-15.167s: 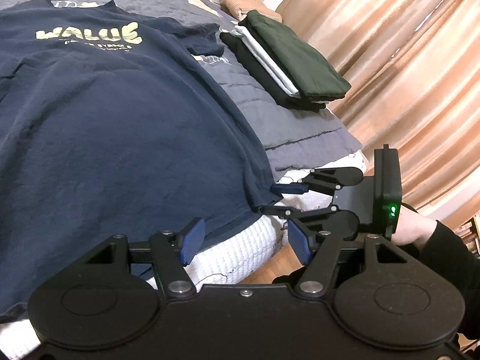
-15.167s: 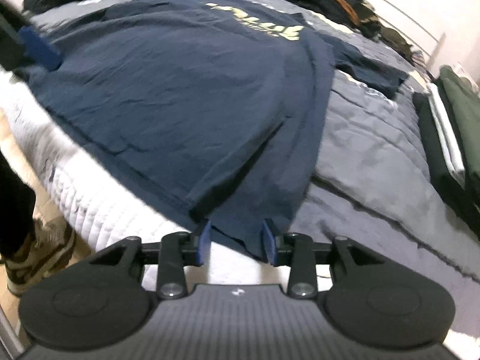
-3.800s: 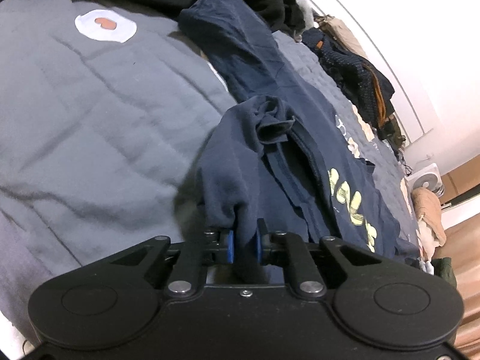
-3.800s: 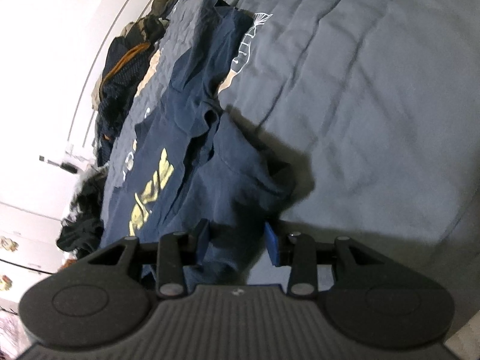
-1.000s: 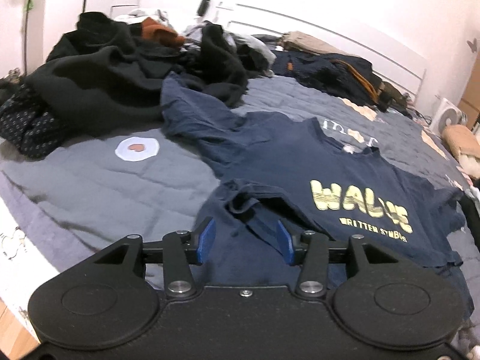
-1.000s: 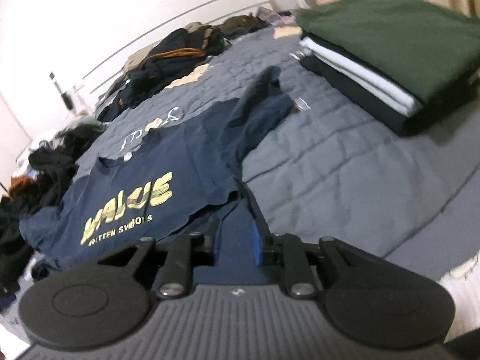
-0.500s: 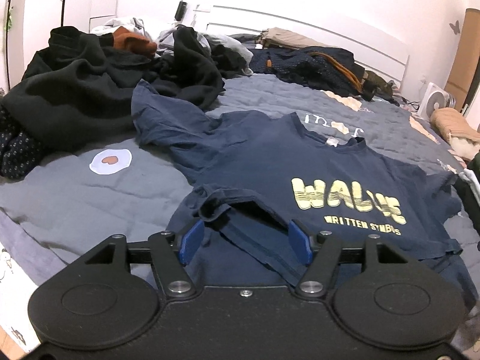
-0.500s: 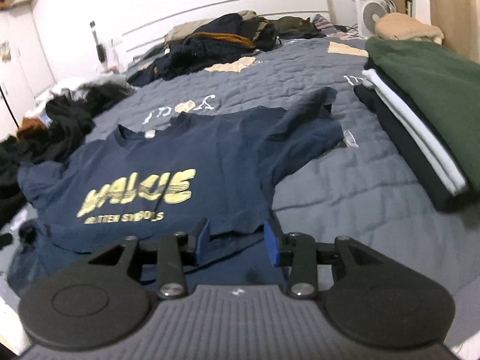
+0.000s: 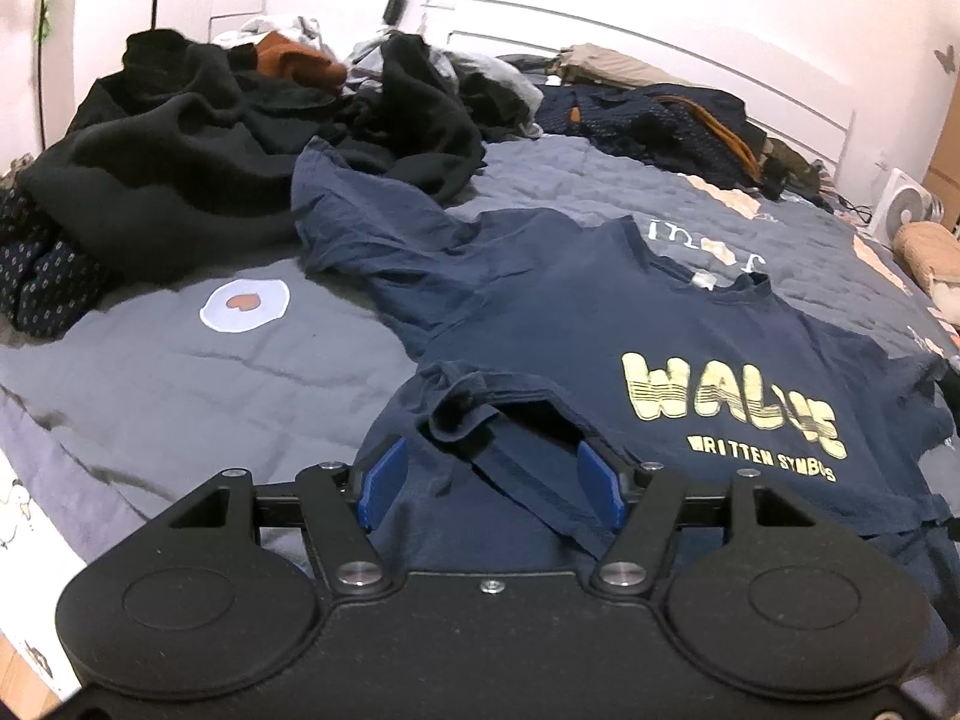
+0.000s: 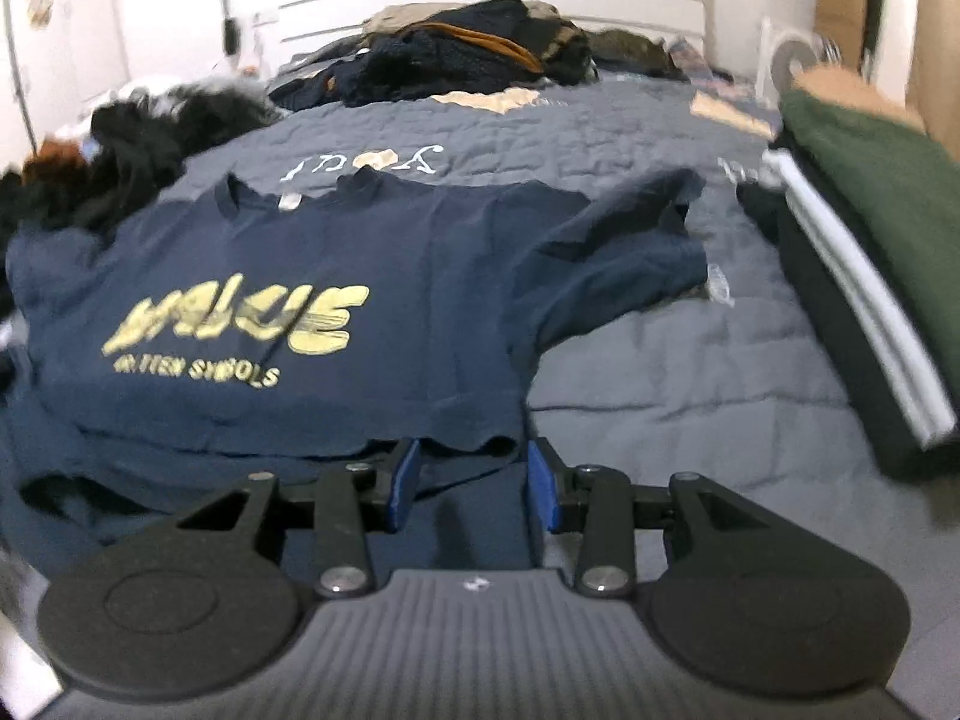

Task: Fold clothes
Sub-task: 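Open both grippers and pull them back from the shirt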

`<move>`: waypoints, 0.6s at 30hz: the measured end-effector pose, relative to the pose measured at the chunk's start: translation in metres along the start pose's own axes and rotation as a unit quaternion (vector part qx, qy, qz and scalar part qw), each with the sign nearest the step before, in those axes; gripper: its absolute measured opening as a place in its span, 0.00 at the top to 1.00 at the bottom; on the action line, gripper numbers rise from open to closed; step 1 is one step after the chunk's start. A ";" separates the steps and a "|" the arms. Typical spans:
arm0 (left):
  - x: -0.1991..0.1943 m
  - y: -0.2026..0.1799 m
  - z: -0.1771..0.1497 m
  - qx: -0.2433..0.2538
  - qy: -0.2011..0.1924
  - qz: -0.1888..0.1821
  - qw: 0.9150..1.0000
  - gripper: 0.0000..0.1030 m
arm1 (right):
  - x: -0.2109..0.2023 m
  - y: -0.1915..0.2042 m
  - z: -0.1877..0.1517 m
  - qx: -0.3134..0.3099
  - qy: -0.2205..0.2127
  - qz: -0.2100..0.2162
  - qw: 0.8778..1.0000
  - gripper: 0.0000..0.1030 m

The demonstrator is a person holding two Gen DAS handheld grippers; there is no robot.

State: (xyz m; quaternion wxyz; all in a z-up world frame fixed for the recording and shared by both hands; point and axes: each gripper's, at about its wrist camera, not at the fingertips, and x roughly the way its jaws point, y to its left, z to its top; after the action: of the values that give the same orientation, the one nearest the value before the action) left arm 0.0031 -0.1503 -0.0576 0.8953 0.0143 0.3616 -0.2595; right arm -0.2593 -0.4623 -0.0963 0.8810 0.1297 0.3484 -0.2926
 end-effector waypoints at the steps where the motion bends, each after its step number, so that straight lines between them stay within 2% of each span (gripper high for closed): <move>1: 0.000 0.000 0.000 0.000 0.001 0.000 1.000 0.40 | 0.001 0.000 0.001 -0.003 -0.002 -0.002 1.000 0.63; 15: 0.006 -0.005 -0.003 0.008 0.012 0.001 1.000 0.36 | 0.021 0.009 -0.002 -0.045 0.008 -0.029 0.999 0.63; 18: 0.007 -0.006 -0.004 0.010 0.015 0.000 1.000 0.36 | 0.024 0.006 -0.002 -0.031 0.005 -0.024 0.999 0.63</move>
State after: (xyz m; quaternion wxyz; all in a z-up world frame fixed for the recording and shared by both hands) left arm 0.0018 -0.1579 -0.0644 0.8896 0.0273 0.3721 -0.2634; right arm -0.2427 -0.4671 -0.1138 0.8755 0.0957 0.3650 -0.3020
